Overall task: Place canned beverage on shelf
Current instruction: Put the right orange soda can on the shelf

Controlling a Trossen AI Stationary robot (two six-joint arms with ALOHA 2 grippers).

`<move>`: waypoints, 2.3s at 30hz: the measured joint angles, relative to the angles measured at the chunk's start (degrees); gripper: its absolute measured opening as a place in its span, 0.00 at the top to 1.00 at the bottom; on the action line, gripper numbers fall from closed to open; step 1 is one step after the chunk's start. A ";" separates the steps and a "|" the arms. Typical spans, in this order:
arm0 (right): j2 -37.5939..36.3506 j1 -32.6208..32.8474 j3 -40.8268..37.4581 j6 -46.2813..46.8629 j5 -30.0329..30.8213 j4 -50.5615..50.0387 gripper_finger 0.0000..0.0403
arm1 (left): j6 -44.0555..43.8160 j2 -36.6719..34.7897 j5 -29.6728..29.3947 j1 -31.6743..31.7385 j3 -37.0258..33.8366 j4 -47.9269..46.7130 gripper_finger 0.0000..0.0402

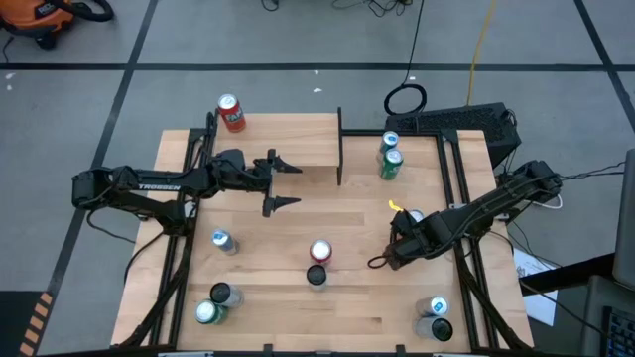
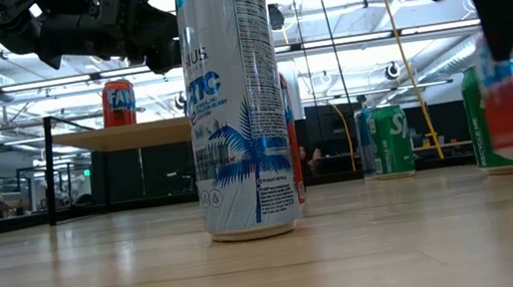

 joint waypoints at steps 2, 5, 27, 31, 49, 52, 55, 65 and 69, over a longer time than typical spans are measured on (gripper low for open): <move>0.07 -0.08 1.06 -0.47 1.33 -0.19 0.28 | 0.00 0.00 0.00 0.00 0.00 -0.02 0.01; 0.07 -0.78 3.05 -2.47 2.37 -0.28 0.28 | 0.24 0.00 0.00 -0.02 0.00 0.04 0.01; 1.36 -16.60 14.25 -53.28 3.95 17.90 0.28 | 5.55 15.60 11.96 -5.31 10.71 2.48 0.01; 2.54 -19.06 14.25 -59.62 4.00 21.70 0.28 | 5.44 17.33 11.93 -5.29 14.21 -1.81 0.01; 5.92 -22.84 16.27 -73.20 3.90 30.58 0.27 | 5.20 23.87 6.44 -5.28 21.77 -6.74 0.01; 6.50 -22.84 16.97 -74.21 3.95 33.14 0.27 | 5.42 23.91 4.25 -5.51 22.12 -8.27 0.01; 6.73 -22.84 16.90 -75.45 3.95 33.77 0.27 | 5.44 23.91 3.14 -5.36 22.14 -8.81 0.01; 6.93 -22.84 16.86 -75.75 3.86 32.93 0.27 | 5.42 23.91 3.06 -5.62 22.14 -7.41 0.04; 6.93 -22.84 16.83 -75.77 3.81 32.56 0.27 | 5.44 23.89 3.08 -5.64 22.14 -6.43 0.14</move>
